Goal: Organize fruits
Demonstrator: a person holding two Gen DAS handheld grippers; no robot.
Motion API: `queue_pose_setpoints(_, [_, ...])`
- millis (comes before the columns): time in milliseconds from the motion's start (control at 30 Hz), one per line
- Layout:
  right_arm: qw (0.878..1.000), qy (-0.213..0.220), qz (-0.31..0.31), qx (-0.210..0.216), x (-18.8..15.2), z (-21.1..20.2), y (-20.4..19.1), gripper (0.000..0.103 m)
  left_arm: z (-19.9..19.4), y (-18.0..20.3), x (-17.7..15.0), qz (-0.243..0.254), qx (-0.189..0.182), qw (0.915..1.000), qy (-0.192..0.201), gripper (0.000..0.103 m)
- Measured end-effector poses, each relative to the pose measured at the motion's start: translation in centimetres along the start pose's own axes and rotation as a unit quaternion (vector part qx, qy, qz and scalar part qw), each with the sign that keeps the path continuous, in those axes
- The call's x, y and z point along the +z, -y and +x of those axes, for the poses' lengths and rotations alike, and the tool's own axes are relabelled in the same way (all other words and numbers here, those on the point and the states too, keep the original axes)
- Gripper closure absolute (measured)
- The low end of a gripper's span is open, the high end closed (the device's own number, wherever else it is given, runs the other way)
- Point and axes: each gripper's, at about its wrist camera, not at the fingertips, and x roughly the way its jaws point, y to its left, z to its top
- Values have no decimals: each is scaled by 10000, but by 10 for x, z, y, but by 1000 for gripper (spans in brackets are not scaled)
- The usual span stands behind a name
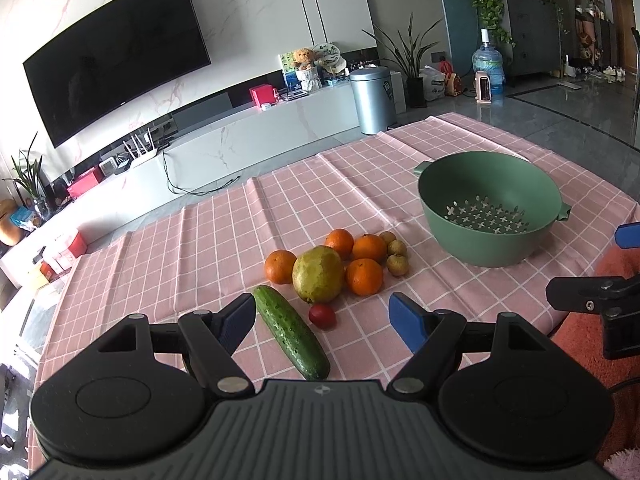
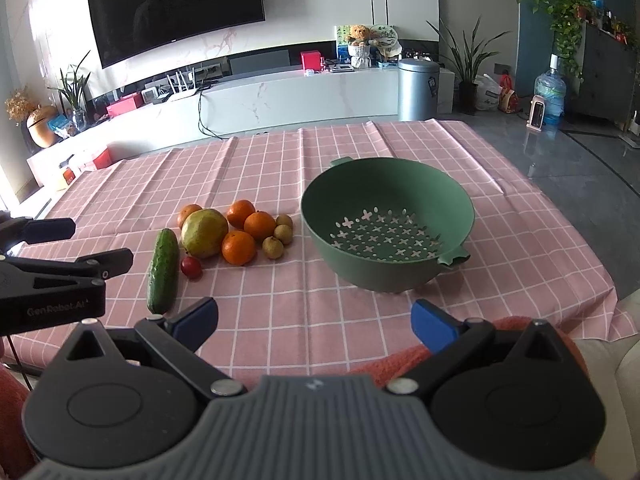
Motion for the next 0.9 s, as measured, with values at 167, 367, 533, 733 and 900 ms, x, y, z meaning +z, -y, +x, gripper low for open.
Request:
queue_pose_setpoints(167, [10000,-28,-12,-20,0,0,-2,4,0,1,0,8,8,10000,1,14])
queue_pose_setpoints(367, [10000,-26,-29,-30,0,0,-3,4,0,1,-1,-14,4,10000,13,14])
queue_pose_setpoints(533, [10000,-35,-58,-41,0,0,-5,4,0,2,-4,-35,1,10000,5,14])
queue_pose_setpoints(733, [10000,-27,-65,-48,0,0,-6,4,-1,-2,-5,-97,-6,10000,-6,14])
queue_pose_setpoints(900, [10000,-24,-75,-53,0,0,-6,4,-2,-3,-4,-123,-6,9999,-36,14])
